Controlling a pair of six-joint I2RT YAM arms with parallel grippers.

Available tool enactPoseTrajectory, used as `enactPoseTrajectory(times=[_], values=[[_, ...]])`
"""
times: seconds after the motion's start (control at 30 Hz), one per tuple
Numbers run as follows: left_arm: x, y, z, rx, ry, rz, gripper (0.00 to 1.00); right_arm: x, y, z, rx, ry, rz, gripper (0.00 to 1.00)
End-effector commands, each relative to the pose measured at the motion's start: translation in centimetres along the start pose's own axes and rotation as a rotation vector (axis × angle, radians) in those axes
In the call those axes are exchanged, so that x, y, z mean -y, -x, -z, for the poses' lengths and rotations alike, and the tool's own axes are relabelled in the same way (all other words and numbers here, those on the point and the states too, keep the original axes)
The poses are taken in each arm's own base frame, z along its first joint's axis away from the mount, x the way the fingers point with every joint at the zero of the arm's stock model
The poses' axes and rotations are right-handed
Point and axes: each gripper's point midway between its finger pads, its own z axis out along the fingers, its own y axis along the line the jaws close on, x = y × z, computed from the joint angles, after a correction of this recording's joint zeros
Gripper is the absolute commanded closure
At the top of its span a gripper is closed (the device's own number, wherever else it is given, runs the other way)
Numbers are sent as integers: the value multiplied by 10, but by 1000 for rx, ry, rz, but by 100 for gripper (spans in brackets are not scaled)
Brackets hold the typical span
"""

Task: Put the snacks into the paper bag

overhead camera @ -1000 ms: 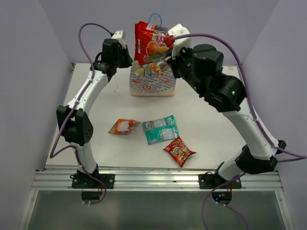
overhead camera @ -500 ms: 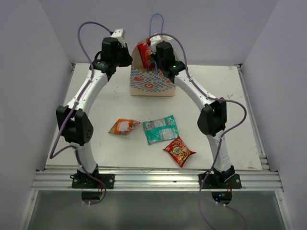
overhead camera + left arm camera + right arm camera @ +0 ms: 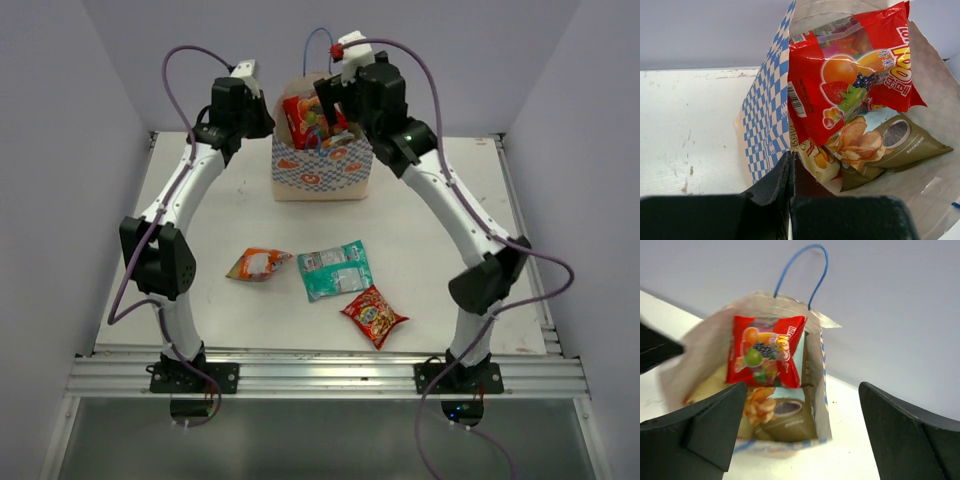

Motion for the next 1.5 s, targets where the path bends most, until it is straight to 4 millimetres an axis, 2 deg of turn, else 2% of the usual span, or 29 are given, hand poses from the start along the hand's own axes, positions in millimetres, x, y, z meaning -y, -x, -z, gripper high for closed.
enactPoseTrajectory(times=[0.0, 0.03, 0.07, 0.1, 0.13, 0.2, 0.23, 0.3, 0.33, 0.4, 0.43, 0.5, 0.53, 0.63, 0.8, 0.87, 0.97, 1.17, 1.2, 1.27, 1.3, 1.33, 1.37, 1.43, 1.47], values=[[8, 35, 4, 95, -33, -6, 100, 11, 65, 108, 114, 89, -20, 1], [8, 35, 4, 95, -34, -4, 100, -8, 36, 112, 39, 137, 11, 1], [7, 36, 4, 96, -33, -5, 100, -17, 19, 121, -5, 174, 3, 1], [7, 36, 3, 96, -33, -4, 100, -24, 7, 144, -40, 243, -6, 1], [7, 35, 3, 95, -34, -5, 100, -43, -40, 146, -156, 294, -17, 2], [7, 33, 2, 90, -34, -6, 100, -59, -79, 167, -250, 371, -22, 4], [6, 32, 2, 87, -33, -6, 100, -75, -123, 175, -353, 408, -20, 4], [5, 29, 2, 81, -32, -8, 100, -91, -154, 187, -421, 465, -28, 5], [6, 28, 2, 79, -33, -10, 100, -102, -178, 195, -474, 508, -32, 5], [3, 24, 3, 71, -27, -13, 100, -111, -192, 198, -499, 534, -32, 7], [3, 23, 4, 70, -25, -13, 100, -119, -208, 200, -530, 557, -31, 7], [3, 23, 7, 70, -25, -15, 100, -126, -215, 196, -525, 573, -37, 7], [2, 20, 7, 64, -25, -14, 100, -133, -227, 195, -550, 592, -35, 7], [2, 16, 11, 56, -23, -7, 100, -145, -240, 188, -553, 620, -41, 7], [1, 11, 15, 46, -20, -1, 100, -172, -274, 180, -615, 676, -80, 7], [1, 11, 18, 47, -17, -3, 100, -181, -290, 181, -647, 699, -86, 7], [0, 11, 20, 46, -11, -7, 100, -198, -323, 178, -702, 719, -59, 9], [0, 12, 22, 48, -10, -9, 100, -204, -363, 171, -761, 657, -40, 15], [0, 13, 22, 50, -11, -9, 100, -203, -367, 172, -776, 649, -33, 20], [1, 13, 23, 52, -11, -11, 100, -195, -374, 170, -787, 598, -15, 41], [1, 15, 23, 56, -10, -11, 100, -192, -376, 171, -791, 585, -6, 47], [1, 16, 23, 57, -12, -10, 100, -187, -372, 171, -780, 567, 3, 59], [2, 16, 23, 58, -17, -8, 100, -185, -369, 171, -778, 559, 11, 66], [4, 18, 22, 62, -25, -9, 100, -174, -363, 174, -790, 529, 32, 100], [4, 19, 22, 63, -27, -6, 100, -167, -350, 174, -767, 507, 37, 100]])
